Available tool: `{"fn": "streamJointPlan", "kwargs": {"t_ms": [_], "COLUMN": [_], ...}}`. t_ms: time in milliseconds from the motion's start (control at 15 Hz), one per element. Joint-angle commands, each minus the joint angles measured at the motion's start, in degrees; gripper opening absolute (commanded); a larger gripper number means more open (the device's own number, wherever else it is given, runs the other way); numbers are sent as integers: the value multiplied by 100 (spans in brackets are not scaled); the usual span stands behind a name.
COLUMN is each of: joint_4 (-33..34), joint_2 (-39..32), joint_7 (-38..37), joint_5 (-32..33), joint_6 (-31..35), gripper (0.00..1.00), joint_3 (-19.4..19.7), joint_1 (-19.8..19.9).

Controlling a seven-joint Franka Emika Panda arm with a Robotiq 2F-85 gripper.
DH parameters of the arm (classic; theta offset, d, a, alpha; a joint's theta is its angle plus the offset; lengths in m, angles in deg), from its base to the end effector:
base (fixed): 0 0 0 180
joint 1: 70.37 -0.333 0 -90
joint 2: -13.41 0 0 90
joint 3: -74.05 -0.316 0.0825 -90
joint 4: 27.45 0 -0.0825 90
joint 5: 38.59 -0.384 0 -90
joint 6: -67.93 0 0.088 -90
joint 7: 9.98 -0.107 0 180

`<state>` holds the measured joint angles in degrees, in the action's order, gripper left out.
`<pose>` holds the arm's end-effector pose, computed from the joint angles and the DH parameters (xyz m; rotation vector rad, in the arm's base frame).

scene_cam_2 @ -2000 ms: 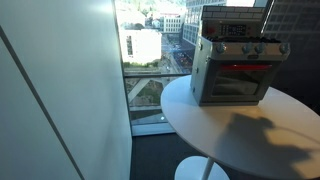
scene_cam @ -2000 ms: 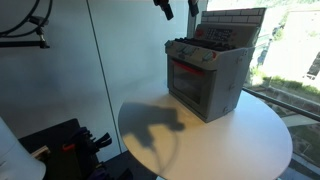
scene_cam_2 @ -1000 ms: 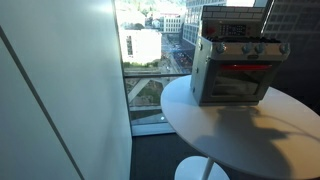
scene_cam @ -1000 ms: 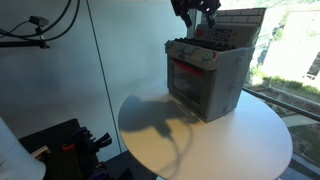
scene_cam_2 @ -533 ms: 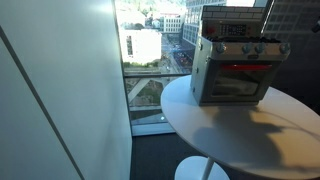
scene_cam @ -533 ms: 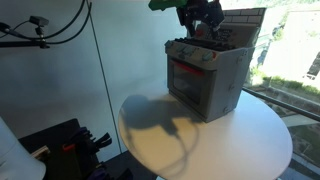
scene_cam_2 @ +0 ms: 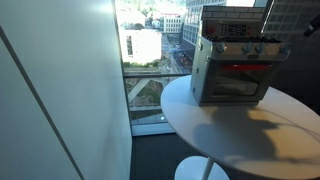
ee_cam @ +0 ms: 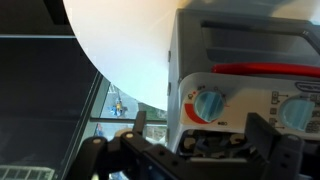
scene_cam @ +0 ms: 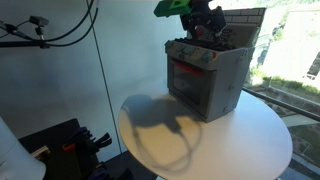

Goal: Turn the far right blue knob on the stove to the right

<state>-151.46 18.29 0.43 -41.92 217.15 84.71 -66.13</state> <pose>0.5412 -0.1474 0.4907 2.9732 -0.1844 0.7977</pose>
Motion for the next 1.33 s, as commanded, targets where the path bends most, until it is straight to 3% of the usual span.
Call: {"fn": "streamJointPlan", "kwargs": {"t_ms": [0, 1267], "joint_4": [-12, 194], "joint_2": [-13, -652], "joint_7": [-51, 914], "joint_5": [75, -1173], "joint_6": [77, 933], "gripper": [100, 100], "joint_3": [-100, -226], "joint_1": [105, -29]}}
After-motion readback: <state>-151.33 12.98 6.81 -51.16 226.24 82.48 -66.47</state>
